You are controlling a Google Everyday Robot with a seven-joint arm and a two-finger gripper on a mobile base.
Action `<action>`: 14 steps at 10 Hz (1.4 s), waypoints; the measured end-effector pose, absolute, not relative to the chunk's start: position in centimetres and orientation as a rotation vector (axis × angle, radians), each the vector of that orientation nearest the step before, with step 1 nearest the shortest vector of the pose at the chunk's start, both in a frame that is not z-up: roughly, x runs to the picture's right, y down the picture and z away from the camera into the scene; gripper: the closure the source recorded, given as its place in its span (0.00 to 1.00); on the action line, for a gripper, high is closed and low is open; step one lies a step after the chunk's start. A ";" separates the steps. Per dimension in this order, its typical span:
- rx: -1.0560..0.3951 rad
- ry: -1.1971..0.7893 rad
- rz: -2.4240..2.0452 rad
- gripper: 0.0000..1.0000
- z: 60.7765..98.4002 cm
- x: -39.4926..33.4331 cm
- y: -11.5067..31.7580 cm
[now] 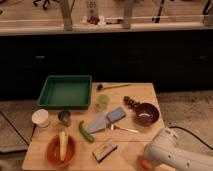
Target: Place apple in plastic cup
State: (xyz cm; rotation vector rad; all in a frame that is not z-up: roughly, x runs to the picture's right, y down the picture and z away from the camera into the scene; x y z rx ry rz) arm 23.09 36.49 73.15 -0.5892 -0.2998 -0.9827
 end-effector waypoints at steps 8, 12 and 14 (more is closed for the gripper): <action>-0.665 -0.341 -0.996 1.00 75.1 23.0 31.5; -0.608 -0.327 -0.944 1.00 73.3 24.3 28.5; -0.582 -0.312 -0.892 1.00 72.4 25.0 26.8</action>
